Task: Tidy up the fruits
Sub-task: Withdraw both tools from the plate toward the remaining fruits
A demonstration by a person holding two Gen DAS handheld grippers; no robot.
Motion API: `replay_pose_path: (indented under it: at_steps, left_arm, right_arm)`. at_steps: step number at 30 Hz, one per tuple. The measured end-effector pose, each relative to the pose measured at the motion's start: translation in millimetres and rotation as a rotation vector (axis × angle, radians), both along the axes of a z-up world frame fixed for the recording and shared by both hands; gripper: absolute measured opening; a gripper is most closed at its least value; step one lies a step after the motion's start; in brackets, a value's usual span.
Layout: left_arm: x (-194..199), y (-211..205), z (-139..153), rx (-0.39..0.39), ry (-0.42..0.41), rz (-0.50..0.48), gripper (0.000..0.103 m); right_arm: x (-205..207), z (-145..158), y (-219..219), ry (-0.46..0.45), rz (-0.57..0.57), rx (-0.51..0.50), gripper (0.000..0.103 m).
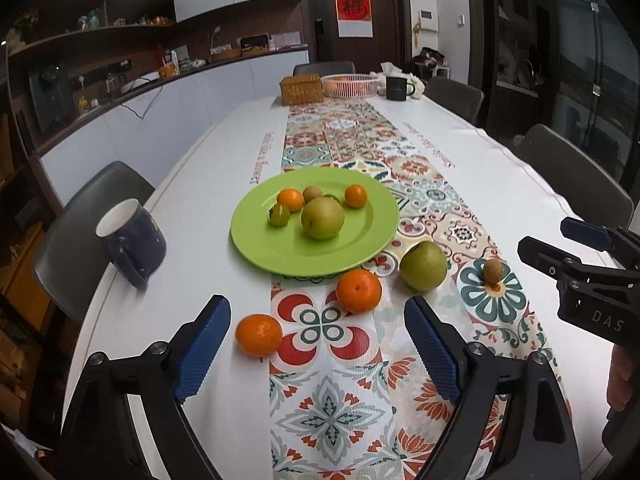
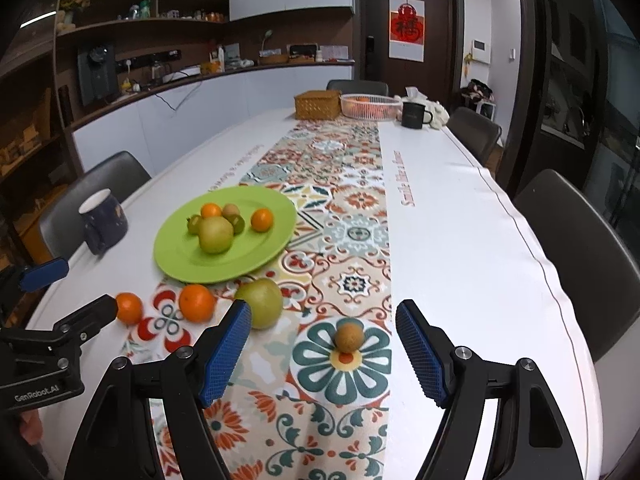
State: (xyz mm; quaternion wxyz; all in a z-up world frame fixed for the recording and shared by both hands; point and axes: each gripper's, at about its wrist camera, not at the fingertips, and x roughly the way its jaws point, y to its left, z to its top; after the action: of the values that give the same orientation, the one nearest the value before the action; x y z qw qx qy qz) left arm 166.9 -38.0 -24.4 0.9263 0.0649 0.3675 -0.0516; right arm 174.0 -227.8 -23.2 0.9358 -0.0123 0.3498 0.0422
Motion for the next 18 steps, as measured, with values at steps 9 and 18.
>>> replay_pose_path:
  at_steps: [9,18]
  left_arm:
    - [20.6,-4.6,-27.6,0.009,0.071,-0.011,0.089]
    - [48.4,-11.6,-49.1,-0.013,0.108,-0.018,0.089]
  right_arm:
    - [17.7,-35.0,-8.5,0.1,-0.035,0.005,0.075]
    - [35.6,-62.8,-17.0,0.17,-0.064,0.009,0.075]
